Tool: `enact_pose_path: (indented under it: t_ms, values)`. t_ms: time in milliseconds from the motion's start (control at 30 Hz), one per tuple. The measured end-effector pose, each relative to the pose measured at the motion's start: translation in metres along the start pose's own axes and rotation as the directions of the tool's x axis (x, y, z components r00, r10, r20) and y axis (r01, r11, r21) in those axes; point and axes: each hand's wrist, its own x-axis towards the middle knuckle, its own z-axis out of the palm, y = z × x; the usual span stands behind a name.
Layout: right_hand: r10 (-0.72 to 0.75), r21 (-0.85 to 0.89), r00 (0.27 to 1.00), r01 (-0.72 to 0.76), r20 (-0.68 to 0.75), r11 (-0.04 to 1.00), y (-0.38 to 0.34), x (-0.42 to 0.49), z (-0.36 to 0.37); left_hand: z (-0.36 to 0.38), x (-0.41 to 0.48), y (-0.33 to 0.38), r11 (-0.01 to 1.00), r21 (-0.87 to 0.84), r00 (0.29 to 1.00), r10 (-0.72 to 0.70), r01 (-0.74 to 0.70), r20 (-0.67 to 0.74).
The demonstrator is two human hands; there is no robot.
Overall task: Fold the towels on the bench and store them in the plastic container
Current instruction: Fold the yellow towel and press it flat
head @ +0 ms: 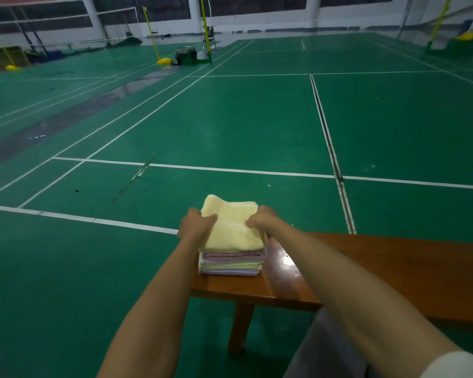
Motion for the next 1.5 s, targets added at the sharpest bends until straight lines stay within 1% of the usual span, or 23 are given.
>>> enact_pose_path:
  t_ms: [100, 200, 267, 333, 433, 500, 600, 667, 733, 800, 900, 967, 1033, 1100, 1200, 1267, 1367, 1433, 1500]
  values:
    - [-0.008, -0.004, 0.999, 0.008, -0.042, 1.000, -0.003, 0.005, -0.002, -0.003, 0.005, 0.003, 0.998, -0.028, 0.998, -0.048, 0.049, 0.032]
    - [0.068, 0.044, 0.998, -0.068, -0.017, 0.997, 0.000, 0.017, 0.005, -0.001, 0.013, 0.001, 0.987, -0.091, 0.983, -0.119, 0.132, 0.139]
    - [0.120, 0.096, 0.992, -0.124, 0.047, 0.988, 0.001, 0.017, 0.011, 0.003, 0.013, -0.001, 0.959, -0.190, 0.948, -0.154, 0.212, 0.280]
    - [0.144, 0.175, 0.980, -0.166, 0.136, 0.970, 0.000, 0.012, 0.015, 0.007, 0.009, -0.002, 0.940, -0.202, 0.894, -0.172, 0.274, 0.413]
    - [0.133, 0.264, 0.961, -0.198, 0.243, 0.944, 0.004, 0.010, 0.021, 0.015, 0.011, -0.009, 0.939, -0.183, 0.866, -0.178, 0.292, 0.468]
    - [0.124, 0.297, 0.940, -0.223, 0.317, 0.929, 0.006, 0.007, 0.021, 0.015, 0.013, -0.014, 0.923, -0.174, 0.838, -0.217, 0.343, 0.500]
    - [0.087, 0.406, 0.901, -0.276, 0.426, 0.871, 0.011, 0.003, 0.019, 0.009, 0.010, -0.014, 0.874, -0.186, 0.748, -0.254, 0.449, 0.613]
    - [0.034, 0.498, 0.887, -0.290, 0.461, 0.817, 0.017, 0.007, 0.020, 0.008, 0.010, -0.013, 0.848, -0.208, 0.704, -0.240, 0.487, 0.669]
    - [-0.007, 0.551, 0.856, -0.326, 0.517, 0.768, 0.020, 0.010, 0.022, 0.006, 0.009, -0.011, 0.843, -0.216, 0.673, -0.212, 0.493, 0.708]
    - [-0.034, 0.599, 0.830, -0.373, 0.557, 0.709, 0.024, 0.015, 0.026, 0.008, 0.013, -0.011, 0.836, -0.236, 0.671, -0.195, 0.495, 0.716]
    - [-0.043, 0.620, 0.814, -0.406, 0.580, 0.672, 0.034, 0.022, 0.029, 0.008, 0.014, -0.011, 0.834, -0.250, 0.664, -0.173, 0.492, 0.728]
    - [-0.048, 0.633, 0.814, -0.412, 0.579, 0.655, 0.039, 0.023, 0.030, 0.012, 0.014, -0.017, 0.786, -0.312, 0.650, -0.145, 0.534, 0.746]
    - [-0.055, 0.644, 0.809, -0.422, 0.585, 0.638, 0.044, 0.025, 0.031, 0.017, 0.014, -0.025, 0.737, -0.390, 0.666, -0.109, 0.552, 0.737]
    - [-0.062, 0.635, 0.795, -0.431, 0.603, 0.641, 0.047, 0.026, 0.031, 0.021, 0.016, -0.034, 0.718, -0.424, 0.679, -0.091, 0.551, 0.728]
    - [-0.056, 0.616, 0.783, -0.441, 0.620, 0.653, 0.052, 0.028, 0.035, 0.023, 0.018, -0.040, 0.713, -0.414, 0.655, -0.085, 0.566, 0.751]
    - [-0.075, 0.642, 0.789, -0.435, 0.609, 0.631, 0.057, 0.027, 0.043, 0.026, 0.020, -0.044, 0.718, -0.401, 0.647, -0.091, 0.570, 0.757]
    - [-0.099, 0.697, 0.818, -0.412, 0.566, 0.586, 0.064, 0.027, 0.055, 0.028, 0.021, -0.046, 0.739, -0.401, 0.669, -0.090, 0.541, 0.737]
    - [-0.117, 0.716, 0.820, -0.409, 0.561, 0.566, 0.067, 0.025, 0.057, 0.028, 0.019, -0.046, 0.747, -0.393, 0.672, -0.096, 0.536, 0.734]
    - [-0.126, 0.732, 0.823, -0.409, 0.553, 0.545, 0.070, 0.021, 0.055, 0.028, 0.018, -0.044, 0.761, -0.404, 0.692, -0.082, 0.509, 0.717]
